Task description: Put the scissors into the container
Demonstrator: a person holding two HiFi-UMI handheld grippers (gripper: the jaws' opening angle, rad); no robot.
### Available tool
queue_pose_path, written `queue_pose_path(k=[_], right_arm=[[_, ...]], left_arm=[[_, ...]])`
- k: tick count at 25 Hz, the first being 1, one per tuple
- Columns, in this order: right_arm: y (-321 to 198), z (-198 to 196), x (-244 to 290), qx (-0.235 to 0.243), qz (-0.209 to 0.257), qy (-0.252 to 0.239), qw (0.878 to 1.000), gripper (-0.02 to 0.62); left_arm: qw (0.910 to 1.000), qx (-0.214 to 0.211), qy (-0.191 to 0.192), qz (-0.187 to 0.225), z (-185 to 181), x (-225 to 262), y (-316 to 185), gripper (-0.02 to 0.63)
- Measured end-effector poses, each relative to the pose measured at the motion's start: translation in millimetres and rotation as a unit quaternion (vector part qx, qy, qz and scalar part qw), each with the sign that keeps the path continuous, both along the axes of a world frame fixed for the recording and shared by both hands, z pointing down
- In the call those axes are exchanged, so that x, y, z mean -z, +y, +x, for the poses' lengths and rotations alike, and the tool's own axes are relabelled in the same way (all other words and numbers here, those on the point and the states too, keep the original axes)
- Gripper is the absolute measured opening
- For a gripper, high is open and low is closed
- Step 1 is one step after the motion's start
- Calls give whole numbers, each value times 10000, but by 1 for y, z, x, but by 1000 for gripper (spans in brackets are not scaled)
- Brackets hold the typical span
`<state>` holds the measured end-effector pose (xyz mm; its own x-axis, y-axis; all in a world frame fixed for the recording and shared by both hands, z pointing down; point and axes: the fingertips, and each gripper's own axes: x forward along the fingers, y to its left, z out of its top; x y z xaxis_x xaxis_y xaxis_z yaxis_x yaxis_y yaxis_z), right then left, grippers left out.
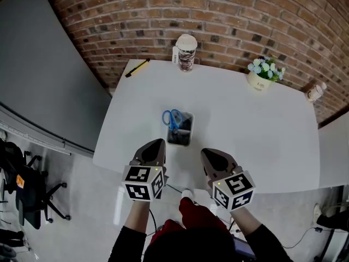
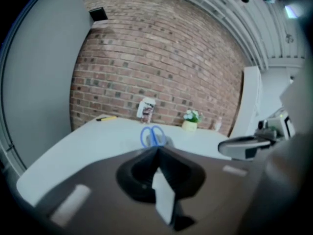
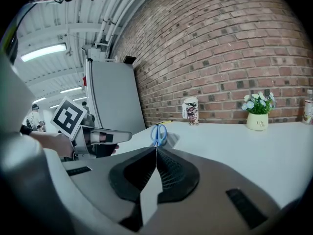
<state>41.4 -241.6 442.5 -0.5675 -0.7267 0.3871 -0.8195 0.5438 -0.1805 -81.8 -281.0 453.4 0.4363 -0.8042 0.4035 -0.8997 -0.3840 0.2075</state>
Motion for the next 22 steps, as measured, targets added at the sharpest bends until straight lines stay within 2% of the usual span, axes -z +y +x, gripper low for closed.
queue_pose_path(k=[9,22], right_arm=[[17,-9,10,13,175,-8,9998,8],[51,-16,23,-35,391,131,9991,8]], left_arm=[[9997,-217,-71,106,0,7,28,3],[9998,-122,-32,174,-20,14,76,3]])
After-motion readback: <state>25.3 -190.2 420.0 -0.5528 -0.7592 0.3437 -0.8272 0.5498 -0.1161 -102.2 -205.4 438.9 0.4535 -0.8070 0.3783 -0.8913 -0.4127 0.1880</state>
